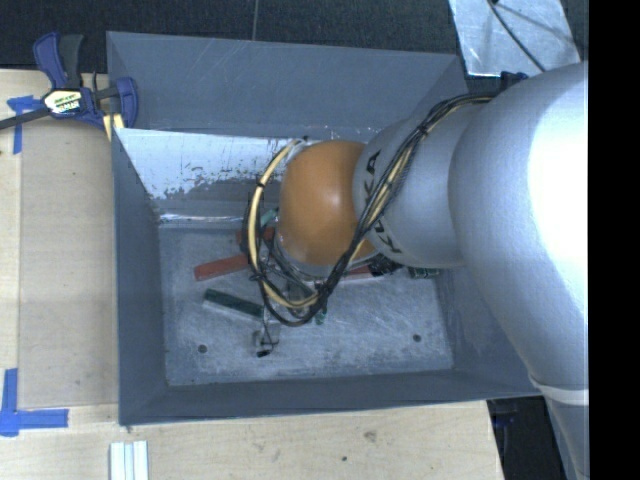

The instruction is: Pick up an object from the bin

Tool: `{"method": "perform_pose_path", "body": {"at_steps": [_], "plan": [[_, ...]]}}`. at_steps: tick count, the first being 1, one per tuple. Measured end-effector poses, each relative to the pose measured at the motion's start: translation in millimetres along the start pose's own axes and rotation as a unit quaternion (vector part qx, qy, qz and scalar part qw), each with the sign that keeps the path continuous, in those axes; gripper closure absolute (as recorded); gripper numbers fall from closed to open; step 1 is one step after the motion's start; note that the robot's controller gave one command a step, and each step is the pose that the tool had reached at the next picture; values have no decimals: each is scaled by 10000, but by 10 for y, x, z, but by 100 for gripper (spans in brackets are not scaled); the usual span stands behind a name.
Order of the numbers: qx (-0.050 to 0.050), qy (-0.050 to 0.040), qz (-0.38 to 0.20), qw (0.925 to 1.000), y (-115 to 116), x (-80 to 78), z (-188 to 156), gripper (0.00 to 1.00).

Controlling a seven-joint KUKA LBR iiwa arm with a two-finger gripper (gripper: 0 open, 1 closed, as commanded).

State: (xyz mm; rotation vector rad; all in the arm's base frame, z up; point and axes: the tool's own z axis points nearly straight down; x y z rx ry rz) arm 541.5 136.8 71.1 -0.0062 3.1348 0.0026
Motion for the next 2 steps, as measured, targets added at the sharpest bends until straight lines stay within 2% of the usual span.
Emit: {"method": "perform_pose_path", "body": {"at_steps": [1, 2], "plan": [[-6, -5, 7, 10000, 2, -4, -5, 100], [7, 21, -292, 9996, 49, -3, -1479, 100]]}}
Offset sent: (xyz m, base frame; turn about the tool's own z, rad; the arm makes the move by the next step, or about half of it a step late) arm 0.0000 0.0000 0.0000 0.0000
